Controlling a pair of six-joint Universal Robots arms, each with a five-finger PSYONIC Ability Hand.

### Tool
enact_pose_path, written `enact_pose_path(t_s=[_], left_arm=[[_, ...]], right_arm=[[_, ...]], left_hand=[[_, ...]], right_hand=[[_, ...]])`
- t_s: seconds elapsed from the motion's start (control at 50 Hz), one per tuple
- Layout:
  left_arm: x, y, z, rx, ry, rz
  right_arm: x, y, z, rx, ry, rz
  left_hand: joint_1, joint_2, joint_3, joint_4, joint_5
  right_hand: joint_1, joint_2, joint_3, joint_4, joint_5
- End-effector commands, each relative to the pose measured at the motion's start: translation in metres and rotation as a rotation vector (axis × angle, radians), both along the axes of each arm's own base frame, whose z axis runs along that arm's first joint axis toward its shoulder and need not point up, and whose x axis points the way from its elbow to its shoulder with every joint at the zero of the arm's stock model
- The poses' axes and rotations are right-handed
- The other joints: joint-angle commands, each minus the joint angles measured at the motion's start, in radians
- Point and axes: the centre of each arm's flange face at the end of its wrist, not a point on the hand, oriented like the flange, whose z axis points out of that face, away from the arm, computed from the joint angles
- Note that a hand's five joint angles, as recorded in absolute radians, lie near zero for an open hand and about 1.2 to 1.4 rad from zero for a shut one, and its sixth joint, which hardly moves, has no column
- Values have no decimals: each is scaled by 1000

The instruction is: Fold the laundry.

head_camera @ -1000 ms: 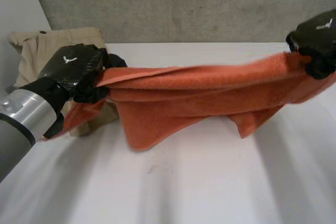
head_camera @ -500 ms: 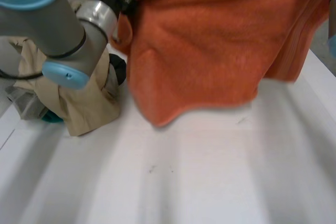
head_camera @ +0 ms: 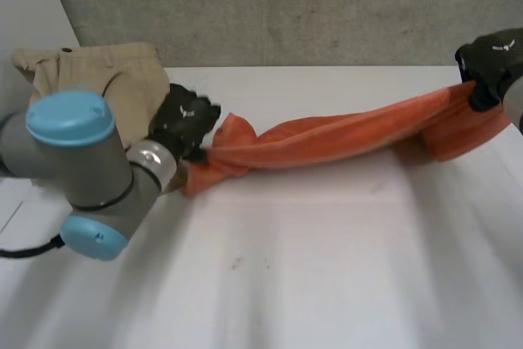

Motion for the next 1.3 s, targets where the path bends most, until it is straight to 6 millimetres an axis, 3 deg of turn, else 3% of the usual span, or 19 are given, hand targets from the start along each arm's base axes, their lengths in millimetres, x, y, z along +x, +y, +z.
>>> enact_pose_path(t_s=[0.02, 0.18, 0.24, 0.3, 0.38, 0.48, 0.56, 0.58, 0.64, 0.66, 0.74, 0.78, 0.88, 0.94, 1.04, 1.08, 1.16, 1.22, 1.3], left_arm=[[5, 0, -46, 110, -51, 8], [15, -7, -50, 148, -35, 42], [18, -8, -53, 179, -11, 50], [16, -7, -58, 244, 44, 35], [13, -4, -68, 351, 110, 8], [14, 4, -64, 427, 93, 0], [27, 12, 3, 349, 128, 15], [34, 19, 34, 289, 154, 18], [43, 31, 80, 178, 198, 19], [48, 41, 111, 93, 230, 18], [62, 73, 179, -97, 301, 19], [68, 83, 190, -122, 304, 29], [71, 93, 190, -85, 222, 49], [67, 87, 172, -39, 130, 54], [48, 48, 106, 126, 3, 65], [42, 33, 87, 161, -21, 70], [26, -4, 58, 173, -59, 79], [6, -30, 62, 89, -43, 63], [-12, -60, 112, -142, 74, 62]], right_arm=[[-5, 14, -8, 38, -1, 33], [-7, 19, -5, 33, -2, 30], [-7, 18, -6, 34, -1, 29], [-7, 18, -6, 34, -1, 29], [-9, 18, -2, 25, -1, 21], [-12, 28, 22, -42, 5, 14], [-24, 41, 49, -90, 61, -12], [-28, 44, 53, -93, 79, -18], [-39, 56, 78, -125, 145, -52], [-41, 60, 85, -140, 158, -58], [-46, 75, 109, -149, 195, -71], [-47, 83, 114, -116, 204, -67], [-47, 90, 109, -47, 213, -51], [-46, 85, 94, 9, 225, -42], [-45, 56, 45, 169, 271, -23], [-42, 35, 20, 230, 287, -14], [-42, 2, -3, 234, 281, -51], [-41, -26, -2, 140, 257, -109], [-26, -54, 30, -84, 174, -167]], left_hand=[[68, 76, 72, 82, 85], [-175, -167, -171, -162, -158], [-158, -150, -154, -144, -141], [56, 63, 60, 69, 72], [660, 667, 664, 673, 676], [661, 669, 665, 674, 677], [661, 669, 665, 674, 677], [661, 669, 665, 674, 677], [661, 669, 665, 674, 677], [661, 669, 665, 674, 677], [661, 669, 665, 674, 677], [661, 669, 665, 674, 677], [661, 669, 665, 674, 677], [661, 669, 665, 674, 677], [661, 669, 665, 674, 677], [661, 669, 665, 674, 677], [661, 669, 665, 674, 677], [661, 669, 665, 674, 677], [661, 669, 665, 674, 677]], right_hand=[[273, 219, 206, 197, 219], [273, 219, 206, 197, 219], [273, 219, 206, 197, 219], [273, 219, 206, 197, 219], [273, 219, 206, 197, 219], [273, 219, 206, 197, 219], [273, 219, 206, 197, 219], [273, 219, 206, 197, 219], [273, 219, 206, 197, 219], [273, 219, 206, 197, 219], [273, 219, 206, 197, 219], [273, 219, 206, 197, 219], [273, 219, 206, 197, 219], [273, 219, 206, 197, 219], [273, 219, 206, 197, 219], [273, 219, 206, 197, 219], [273, 219, 206, 197, 219], [273, 219, 206, 197, 219], [273, 219, 206, 197, 219]])
